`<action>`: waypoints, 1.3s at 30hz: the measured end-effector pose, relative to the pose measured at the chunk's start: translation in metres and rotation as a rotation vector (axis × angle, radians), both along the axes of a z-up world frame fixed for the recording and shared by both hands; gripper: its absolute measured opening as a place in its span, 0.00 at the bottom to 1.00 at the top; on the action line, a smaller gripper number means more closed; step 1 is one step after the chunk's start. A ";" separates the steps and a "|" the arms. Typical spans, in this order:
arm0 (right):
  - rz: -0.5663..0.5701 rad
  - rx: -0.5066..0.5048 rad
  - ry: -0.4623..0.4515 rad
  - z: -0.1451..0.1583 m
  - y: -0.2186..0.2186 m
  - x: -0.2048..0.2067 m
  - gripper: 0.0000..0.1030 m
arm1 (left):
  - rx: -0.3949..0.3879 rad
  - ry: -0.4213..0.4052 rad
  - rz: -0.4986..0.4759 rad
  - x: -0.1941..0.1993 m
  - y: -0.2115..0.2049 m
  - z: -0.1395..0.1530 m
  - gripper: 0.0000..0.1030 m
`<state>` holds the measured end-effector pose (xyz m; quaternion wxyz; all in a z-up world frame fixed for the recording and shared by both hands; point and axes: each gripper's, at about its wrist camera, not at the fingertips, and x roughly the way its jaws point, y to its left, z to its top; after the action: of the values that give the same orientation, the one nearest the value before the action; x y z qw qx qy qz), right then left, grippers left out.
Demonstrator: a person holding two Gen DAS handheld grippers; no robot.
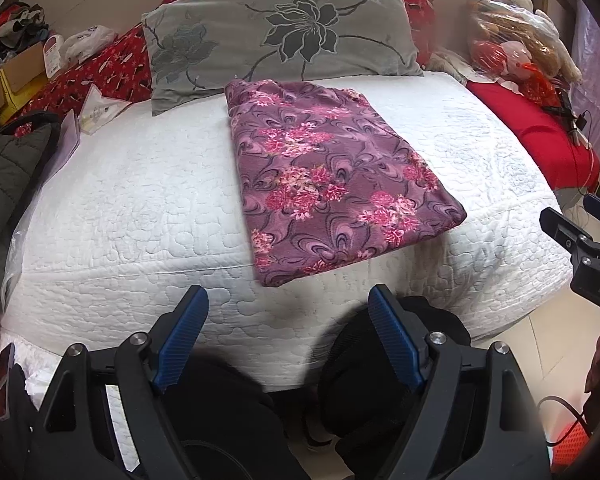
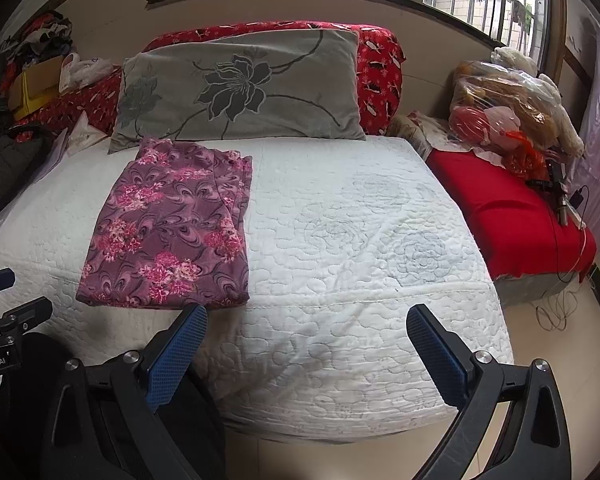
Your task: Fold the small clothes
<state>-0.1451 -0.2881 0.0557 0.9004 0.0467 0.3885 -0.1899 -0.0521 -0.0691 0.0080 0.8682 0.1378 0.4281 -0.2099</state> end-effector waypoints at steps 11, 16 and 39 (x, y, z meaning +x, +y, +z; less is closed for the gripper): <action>0.018 -0.002 0.002 0.000 -0.001 0.001 0.98 | -0.004 0.013 0.011 -0.001 0.001 -0.001 0.80; 0.012 -0.008 -0.006 0.002 -0.004 -0.003 0.98 | 0.003 0.014 0.005 -0.003 -0.001 -0.001 0.80; 0.010 0.018 0.007 -0.004 -0.012 -0.006 0.98 | -0.006 0.028 -0.003 -0.007 -0.015 0.002 0.80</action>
<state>-0.1508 -0.3001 0.0512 0.8996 0.0524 0.3935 -0.1822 -0.0591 -0.0843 0.0095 0.8621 0.1327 0.4395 -0.2142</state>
